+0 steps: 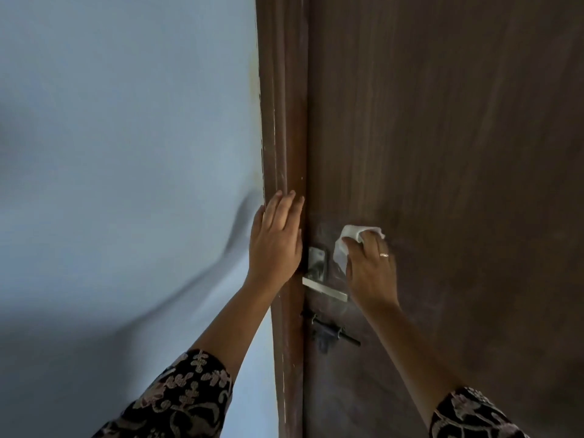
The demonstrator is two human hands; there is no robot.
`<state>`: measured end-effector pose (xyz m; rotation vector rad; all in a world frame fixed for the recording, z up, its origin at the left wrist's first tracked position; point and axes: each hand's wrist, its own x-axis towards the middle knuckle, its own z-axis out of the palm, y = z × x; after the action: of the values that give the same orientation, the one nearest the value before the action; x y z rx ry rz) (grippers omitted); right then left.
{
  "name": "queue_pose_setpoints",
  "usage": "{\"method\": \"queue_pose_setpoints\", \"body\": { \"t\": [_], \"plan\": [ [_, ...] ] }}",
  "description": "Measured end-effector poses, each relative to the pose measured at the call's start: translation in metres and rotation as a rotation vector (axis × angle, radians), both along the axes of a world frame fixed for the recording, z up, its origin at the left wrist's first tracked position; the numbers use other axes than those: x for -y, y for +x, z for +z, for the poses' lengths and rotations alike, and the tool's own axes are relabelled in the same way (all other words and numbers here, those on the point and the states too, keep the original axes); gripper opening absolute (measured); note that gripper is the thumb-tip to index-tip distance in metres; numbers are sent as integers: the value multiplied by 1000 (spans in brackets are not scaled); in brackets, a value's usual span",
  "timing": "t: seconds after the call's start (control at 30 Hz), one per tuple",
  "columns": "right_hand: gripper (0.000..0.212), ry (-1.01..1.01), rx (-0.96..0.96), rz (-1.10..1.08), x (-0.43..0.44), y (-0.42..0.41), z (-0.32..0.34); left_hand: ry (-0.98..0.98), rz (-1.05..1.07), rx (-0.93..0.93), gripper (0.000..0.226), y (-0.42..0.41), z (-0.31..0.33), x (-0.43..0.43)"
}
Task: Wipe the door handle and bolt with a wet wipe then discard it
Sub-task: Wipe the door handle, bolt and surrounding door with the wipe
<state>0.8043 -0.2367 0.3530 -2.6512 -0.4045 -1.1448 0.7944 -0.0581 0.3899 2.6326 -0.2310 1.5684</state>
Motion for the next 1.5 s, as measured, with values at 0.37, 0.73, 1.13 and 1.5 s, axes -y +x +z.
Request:
{"method": "queue_pose_setpoints", "body": {
  "t": [0.37, 0.73, 1.13, 1.5],
  "plan": [
    [69, -529, 123, -31, -25, 57, -15, 340, 208, 104, 55, 76, -13, -12],
    [58, -634, 260, 17, -19, 62, -9, 373, 175, 162, 51, 77, -12, -13],
    [35, -220, -64, 160, -36, 36, -13, 358, 149, 188, 51, 84, -16, -14],
    [18, -371, -197, 225, -39, 34, -32, 372, 127, 186, 53, 82, -17, -17]
  ]
}}
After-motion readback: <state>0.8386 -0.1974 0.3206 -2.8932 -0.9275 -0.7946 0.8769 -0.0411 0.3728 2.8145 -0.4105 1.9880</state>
